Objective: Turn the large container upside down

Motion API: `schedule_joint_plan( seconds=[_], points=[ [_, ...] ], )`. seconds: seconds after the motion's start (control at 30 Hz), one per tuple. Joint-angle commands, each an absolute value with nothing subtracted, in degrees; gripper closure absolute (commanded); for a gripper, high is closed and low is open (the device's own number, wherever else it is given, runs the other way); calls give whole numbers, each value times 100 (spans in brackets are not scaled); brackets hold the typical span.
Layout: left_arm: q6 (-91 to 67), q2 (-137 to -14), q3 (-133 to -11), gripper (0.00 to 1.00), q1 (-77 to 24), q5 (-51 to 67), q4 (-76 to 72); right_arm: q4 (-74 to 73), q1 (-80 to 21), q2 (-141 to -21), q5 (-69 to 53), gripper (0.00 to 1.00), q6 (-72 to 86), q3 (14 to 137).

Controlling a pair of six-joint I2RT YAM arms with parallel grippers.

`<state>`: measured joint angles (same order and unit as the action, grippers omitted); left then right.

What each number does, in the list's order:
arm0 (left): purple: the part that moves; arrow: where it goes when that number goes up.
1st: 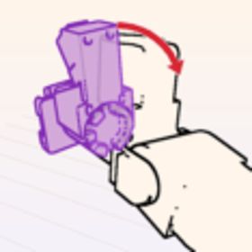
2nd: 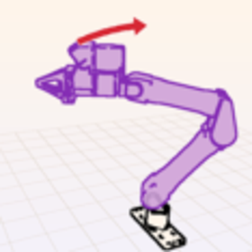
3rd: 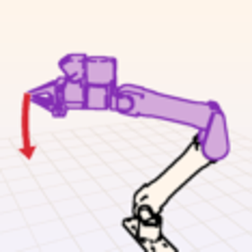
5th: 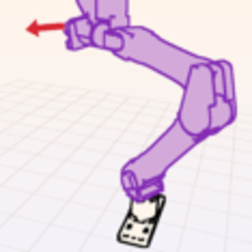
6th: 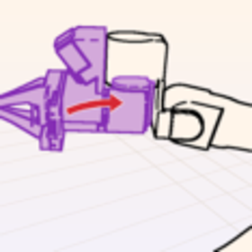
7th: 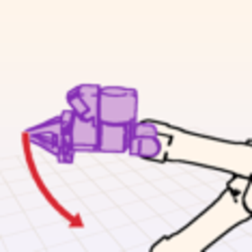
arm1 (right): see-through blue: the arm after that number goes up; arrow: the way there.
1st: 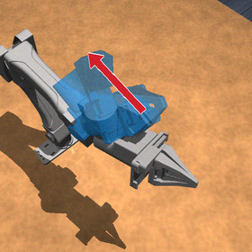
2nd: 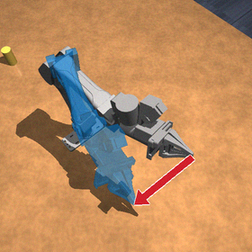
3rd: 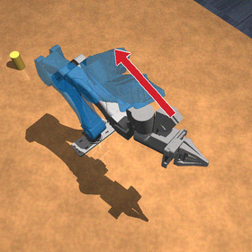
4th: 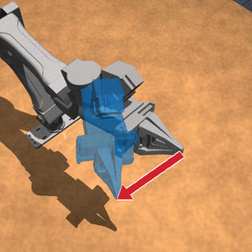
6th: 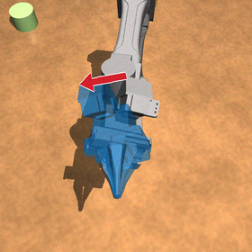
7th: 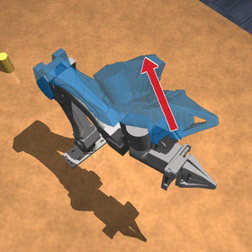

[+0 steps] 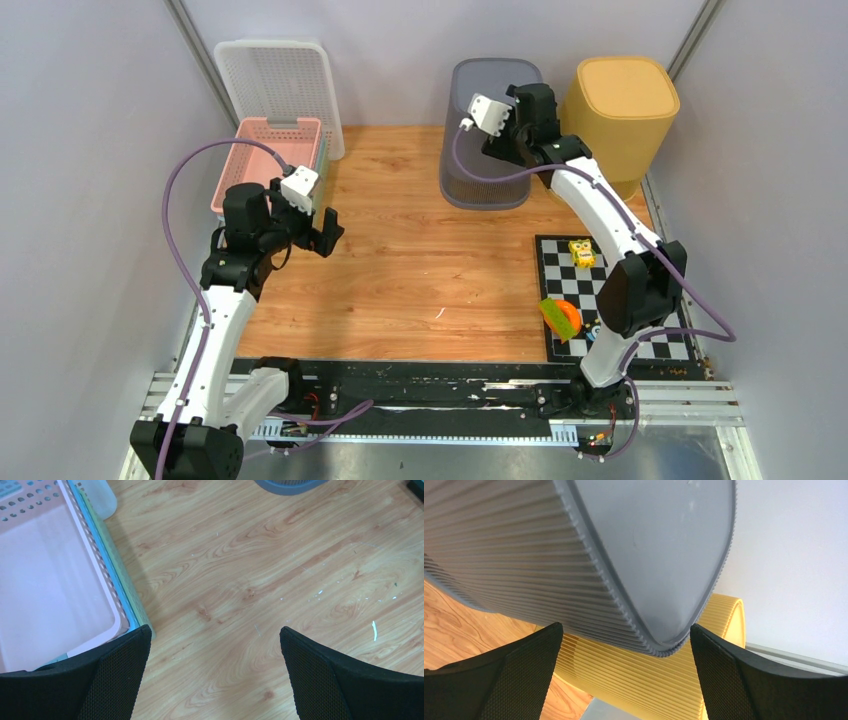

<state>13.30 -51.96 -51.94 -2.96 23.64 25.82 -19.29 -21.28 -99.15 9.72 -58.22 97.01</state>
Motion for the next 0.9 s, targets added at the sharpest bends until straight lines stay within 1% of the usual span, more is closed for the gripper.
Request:
schedule_joint_plan(
  seconds=[0.0, 0.13, 0.23, 0.4, 0.67, 0.87],
  points=[
    [1382, -5228, -5106, 0, -257, 2461, 2471, -2128, -2472, -9742, 1096, 0, -5391, 10141],
    [1385, -5243, -5107, 0, -260, 2479, 2471, -2280, -2916, -9609, 1128, 0, -4954, 10435],
    [1380, -5233, -5114, 0, -256, 2465, 2480, -2205, -3371, -9680, 1423, 0, -4789, 10585],
    [1391, -5189, -5115, 0, -260, 2401, 2504, -1317, -3957, -10061, 2215, 0, -4672, 10577],
    [1418, -5090, -5085, 0, -257, 2414, 2488, 169, -4094, -11026, 3448, 0, -5073, 10704],
    [1425, -5053, -5063, 0, -256, 2468, 2469, 837, -3998, -11523, 3829, 0, -5452, 10792]
  ],
)
